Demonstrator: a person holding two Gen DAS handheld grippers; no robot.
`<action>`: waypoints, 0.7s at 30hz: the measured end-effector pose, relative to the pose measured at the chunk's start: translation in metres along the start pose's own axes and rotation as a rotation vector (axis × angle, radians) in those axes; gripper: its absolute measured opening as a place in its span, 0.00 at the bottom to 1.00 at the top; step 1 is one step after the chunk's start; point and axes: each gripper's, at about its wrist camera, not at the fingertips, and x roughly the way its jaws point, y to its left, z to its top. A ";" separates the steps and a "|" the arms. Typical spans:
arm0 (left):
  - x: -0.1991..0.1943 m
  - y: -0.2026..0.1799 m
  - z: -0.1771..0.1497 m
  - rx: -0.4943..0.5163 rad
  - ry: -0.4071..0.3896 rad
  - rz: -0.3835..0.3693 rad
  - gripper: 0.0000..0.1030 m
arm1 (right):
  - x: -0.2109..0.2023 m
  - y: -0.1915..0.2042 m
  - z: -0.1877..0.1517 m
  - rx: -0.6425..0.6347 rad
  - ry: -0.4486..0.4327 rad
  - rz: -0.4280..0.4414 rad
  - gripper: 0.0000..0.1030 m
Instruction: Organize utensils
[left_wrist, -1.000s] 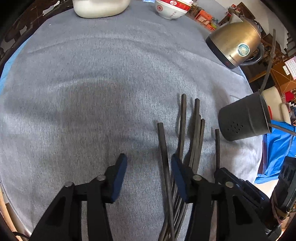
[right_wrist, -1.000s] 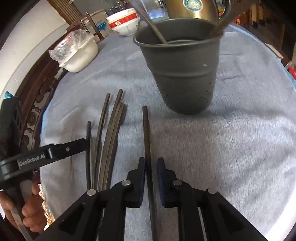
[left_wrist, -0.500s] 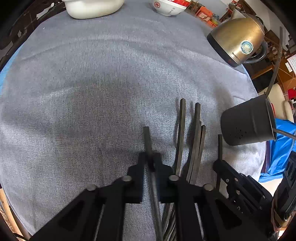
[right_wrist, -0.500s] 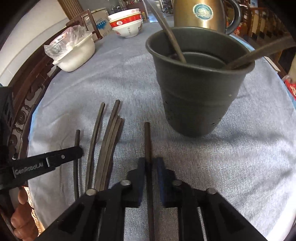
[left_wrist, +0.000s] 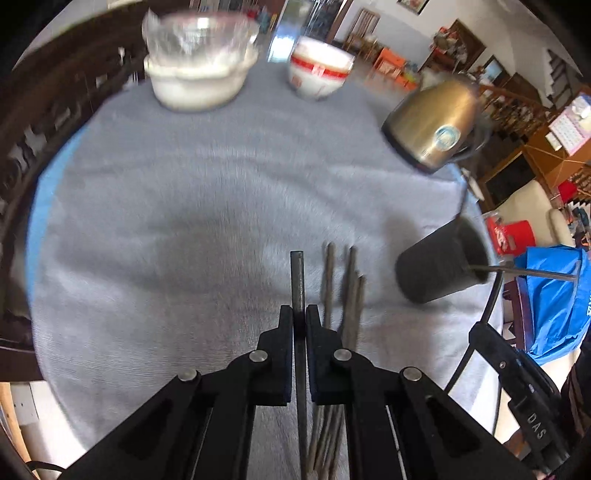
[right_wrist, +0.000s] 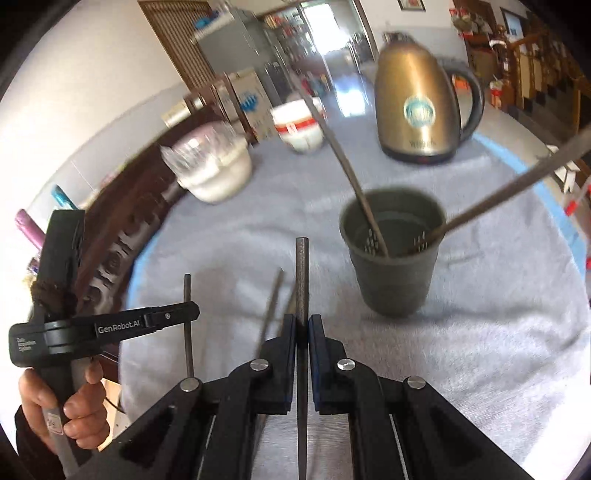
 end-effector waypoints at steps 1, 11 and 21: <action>-0.010 -0.001 0.000 0.008 -0.021 0.000 0.06 | -0.006 0.001 0.001 0.000 -0.018 0.006 0.07; -0.092 -0.025 0.005 0.056 -0.219 -0.035 0.06 | -0.077 0.008 0.018 0.003 -0.245 0.012 0.07; -0.133 -0.059 0.027 0.052 -0.372 -0.078 0.06 | -0.123 -0.007 0.039 0.055 -0.429 -0.050 0.07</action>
